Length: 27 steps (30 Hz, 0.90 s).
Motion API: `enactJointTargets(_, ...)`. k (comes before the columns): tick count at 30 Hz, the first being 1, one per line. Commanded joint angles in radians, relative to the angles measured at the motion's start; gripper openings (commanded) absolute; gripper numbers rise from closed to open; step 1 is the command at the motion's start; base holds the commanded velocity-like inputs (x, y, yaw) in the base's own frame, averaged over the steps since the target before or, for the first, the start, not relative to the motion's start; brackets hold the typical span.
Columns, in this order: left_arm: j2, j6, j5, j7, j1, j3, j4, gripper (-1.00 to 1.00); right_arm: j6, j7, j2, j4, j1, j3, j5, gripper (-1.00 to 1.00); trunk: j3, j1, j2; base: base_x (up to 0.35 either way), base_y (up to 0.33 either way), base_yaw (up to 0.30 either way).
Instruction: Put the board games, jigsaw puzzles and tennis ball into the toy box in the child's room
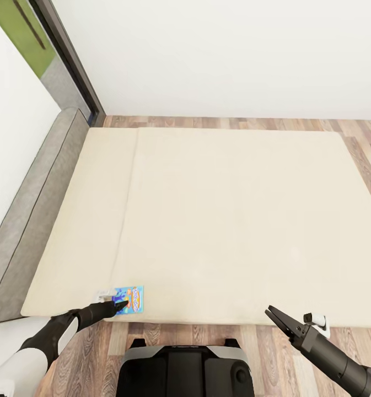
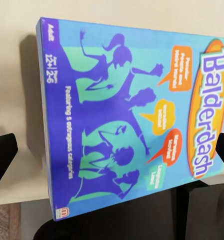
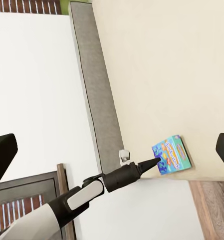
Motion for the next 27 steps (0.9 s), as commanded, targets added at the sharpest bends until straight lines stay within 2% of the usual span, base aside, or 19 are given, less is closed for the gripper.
enactJointTargets(1, 0.000, 0.010, 0.008, -0.004, 0.000, 0.004, 0.000, 1.00, 0.005, 0.000, 0.000, -0.001, 0.000, -0.001, -0.003, 1.00, -0.001, 0.001, -0.001, 0.000, 0.000, 0.000)
enactJointTargets(27, 0.000, 0.010, 0.008, -0.004, 0.000, 0.002, 0.000, 1.00, 0.005, 0.000, 0.000, 0.000, 0.000, 0.000, -0.003, 1.00, -0.001, 0.001, -0.001, 0.000, -0.085, 0.000)
